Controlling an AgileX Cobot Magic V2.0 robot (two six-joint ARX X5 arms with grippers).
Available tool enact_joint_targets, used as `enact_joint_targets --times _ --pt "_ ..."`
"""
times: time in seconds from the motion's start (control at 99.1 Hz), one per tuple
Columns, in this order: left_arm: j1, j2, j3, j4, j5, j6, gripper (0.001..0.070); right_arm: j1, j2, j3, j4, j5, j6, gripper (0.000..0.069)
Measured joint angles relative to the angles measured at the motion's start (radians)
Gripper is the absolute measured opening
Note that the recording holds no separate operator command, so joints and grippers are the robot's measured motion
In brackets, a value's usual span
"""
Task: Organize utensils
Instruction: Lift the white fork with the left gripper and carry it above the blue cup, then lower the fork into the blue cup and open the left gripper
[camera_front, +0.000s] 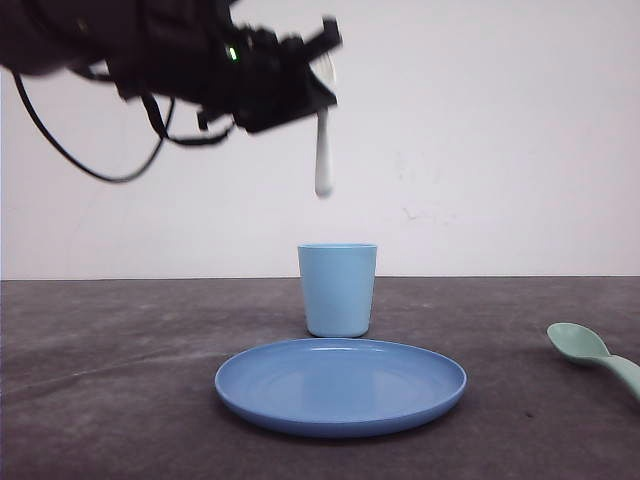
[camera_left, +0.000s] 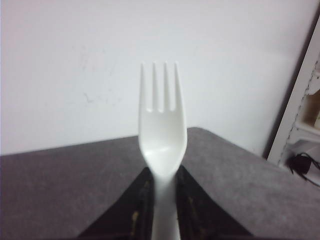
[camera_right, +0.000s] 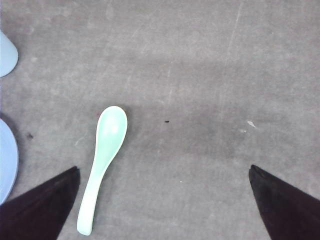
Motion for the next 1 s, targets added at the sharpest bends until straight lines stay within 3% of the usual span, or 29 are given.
enact_joint_targets --times 0.212,0.484,0.999 --pt "0.000 0.119 0.021 0.041 0.014 0.048 0.0040 0.000 0.000 0.000 0.000 0.000 0.000 0.0681" --pt "-0.002 0.203 0.029 0.071 0.018 0.067 0.0040 0.000 0.000 0.000 -0.001 0.000 0.000 0.0681" --pt "-0.005 0.209 0.030 -0.055 0.026 0.097 0.0040 0.000 0.000 0.000 -0.001 0.000 -0.001 0.0680"
